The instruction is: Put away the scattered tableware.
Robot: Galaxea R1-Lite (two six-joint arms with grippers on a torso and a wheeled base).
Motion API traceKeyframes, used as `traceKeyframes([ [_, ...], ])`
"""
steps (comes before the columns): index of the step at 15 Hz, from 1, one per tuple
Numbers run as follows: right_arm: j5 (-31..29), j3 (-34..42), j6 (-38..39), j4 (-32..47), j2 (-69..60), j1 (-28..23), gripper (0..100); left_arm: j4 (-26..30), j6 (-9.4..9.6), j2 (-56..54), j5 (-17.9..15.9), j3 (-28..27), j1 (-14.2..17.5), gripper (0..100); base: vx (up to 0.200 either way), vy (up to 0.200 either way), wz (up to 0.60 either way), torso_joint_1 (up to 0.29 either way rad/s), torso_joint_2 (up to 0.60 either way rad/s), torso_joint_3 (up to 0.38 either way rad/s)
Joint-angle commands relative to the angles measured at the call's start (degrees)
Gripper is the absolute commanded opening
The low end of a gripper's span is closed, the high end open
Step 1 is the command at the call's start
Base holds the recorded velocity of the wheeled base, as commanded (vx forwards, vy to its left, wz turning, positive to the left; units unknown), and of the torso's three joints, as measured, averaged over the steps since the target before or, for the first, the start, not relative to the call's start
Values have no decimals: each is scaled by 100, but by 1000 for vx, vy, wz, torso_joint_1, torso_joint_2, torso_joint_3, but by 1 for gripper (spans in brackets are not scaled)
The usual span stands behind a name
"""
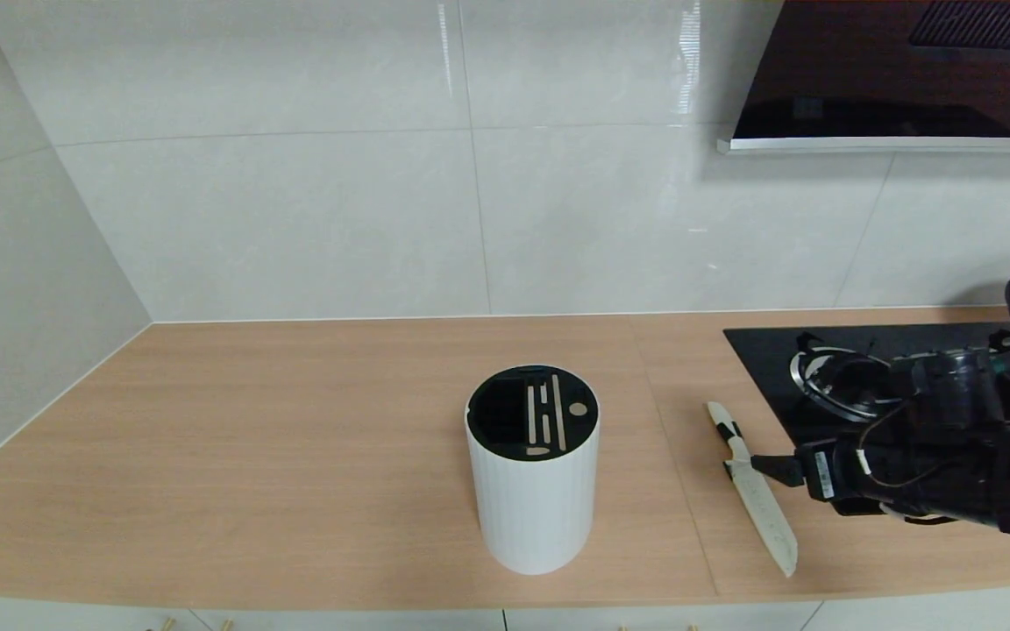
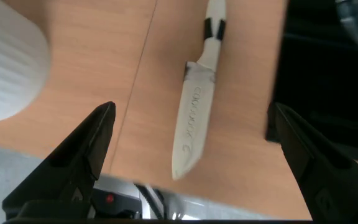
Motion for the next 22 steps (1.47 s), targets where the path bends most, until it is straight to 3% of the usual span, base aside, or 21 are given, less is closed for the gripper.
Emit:
traceKeyframes([
  [1,-226,80,47,-715,1245,198,100,-1,-1,2,-5,2,4,100,0,0,0,0,0,0],
  [2,-587,115,38,-1418,1816,198,100,-1,-1,2,4,2,4,100,0,0,0,0,0,0],
  [5,-727,124,38,-2526,2467,171,100,-1,-1,2,4,2,4,100,0,0,0,0,0,0],
  [12,-719,62,161,-3079,2836,136,100,-1,-1,2,4,2,4,100,0,0,0,0,0,0],
  [22,-745,-254,284,-3114,3091,13,100,-1,-1,2,4,2,4,100,0,0,0,0,0,0],
])
